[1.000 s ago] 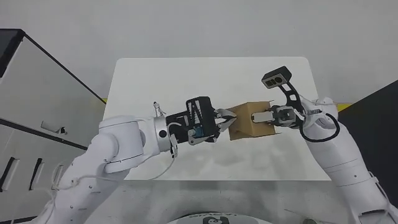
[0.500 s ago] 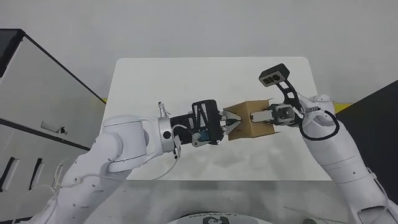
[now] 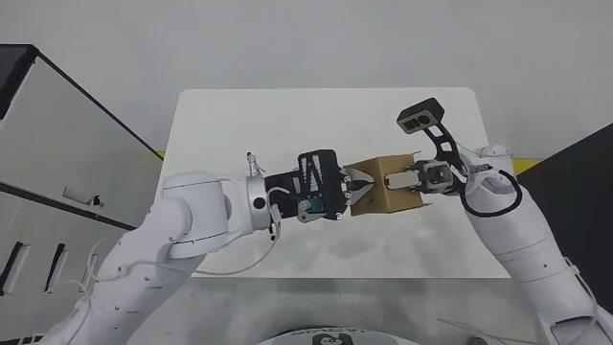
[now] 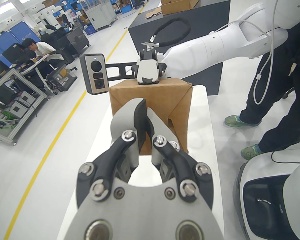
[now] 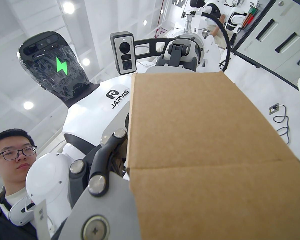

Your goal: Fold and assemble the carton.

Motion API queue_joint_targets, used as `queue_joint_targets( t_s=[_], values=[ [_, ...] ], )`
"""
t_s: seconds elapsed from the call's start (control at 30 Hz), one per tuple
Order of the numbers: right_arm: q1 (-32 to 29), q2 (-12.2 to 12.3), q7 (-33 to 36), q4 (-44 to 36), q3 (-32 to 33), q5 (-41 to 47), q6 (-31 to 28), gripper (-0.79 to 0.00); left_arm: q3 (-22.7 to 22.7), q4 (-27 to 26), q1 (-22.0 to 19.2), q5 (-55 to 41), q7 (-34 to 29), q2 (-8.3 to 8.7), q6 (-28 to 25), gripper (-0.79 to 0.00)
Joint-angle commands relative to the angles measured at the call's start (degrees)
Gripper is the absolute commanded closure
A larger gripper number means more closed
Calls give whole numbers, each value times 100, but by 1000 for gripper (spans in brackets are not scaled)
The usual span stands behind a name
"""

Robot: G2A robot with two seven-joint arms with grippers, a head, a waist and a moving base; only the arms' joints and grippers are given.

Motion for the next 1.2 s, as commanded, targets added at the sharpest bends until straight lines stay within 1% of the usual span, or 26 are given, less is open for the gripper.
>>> queue_joint_targets(
  t_s=[0.0,0.37,0.67,0.9,1.17],
  values=[
    [-3,-2,0,-3,-1,5,0,0,11,15,-11,5,10,-1,-2,0],
    [-22,-18,0,-11,-7,-19,0,0,39,47,-4,14,60,3,-29,0],
    [-122,-19,0,-30,159,148,0,0,-280,-11,91,-121,131,44,1,0],
    [-130,-44,0,-12,165,310,0,0,-388,-118,154,-195,158,67,-62,0],
    [-1,-89,0,94,3,340,0,0,-296,-163,163,-196,185,72,-184,0]
  ],
)
